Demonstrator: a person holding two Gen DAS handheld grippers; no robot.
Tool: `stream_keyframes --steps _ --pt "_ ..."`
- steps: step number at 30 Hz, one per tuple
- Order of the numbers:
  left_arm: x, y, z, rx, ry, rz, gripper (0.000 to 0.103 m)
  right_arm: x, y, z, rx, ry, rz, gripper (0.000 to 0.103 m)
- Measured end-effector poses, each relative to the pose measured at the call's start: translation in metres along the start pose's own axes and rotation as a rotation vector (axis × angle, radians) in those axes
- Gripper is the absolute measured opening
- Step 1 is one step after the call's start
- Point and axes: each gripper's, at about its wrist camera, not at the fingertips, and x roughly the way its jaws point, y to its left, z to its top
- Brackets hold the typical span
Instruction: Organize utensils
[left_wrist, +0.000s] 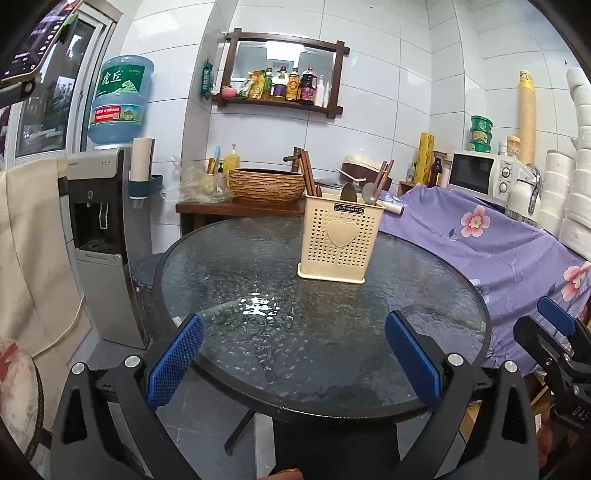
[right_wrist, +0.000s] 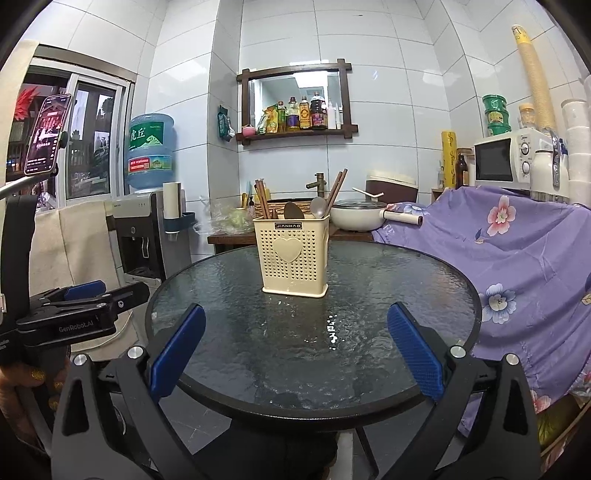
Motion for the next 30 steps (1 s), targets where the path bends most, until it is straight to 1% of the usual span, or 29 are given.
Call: stream_keyframes --steps 8,13,24,28,30 --pt "-0.0023 -0.0027 -0.0014 0.013 -0.013 0.007 0.097 0.001 0.0 -0.0003 -0.002 0.009 0.0 0.097" --pt "-0.0018 -0.005 -0.0015 0.019 -0.004 -0.001 0.097 0.0022 0.0006 -0.0014 -0.003 0.016 -0.002 0.097" --pt "-0.0018 -0.0067 -0.0002 0.026 0.0 0.02 0.097 0.0037 0.0017 -0.0018 0.0 0.02 -0.003 0.097" --pt "-0.0009 -0.0059 -0.0001 0.018 0.006 0.009 0.097 0.0038 0.0017 -0.0019 0.001 0.021 -0.003 0.097" --pt "0.0 -0.0073 -0.0004 0.023 0.008 0.017 0.097 0.0038 0.0018 -0.0019 0.0 0.022 -0.002 0.097"
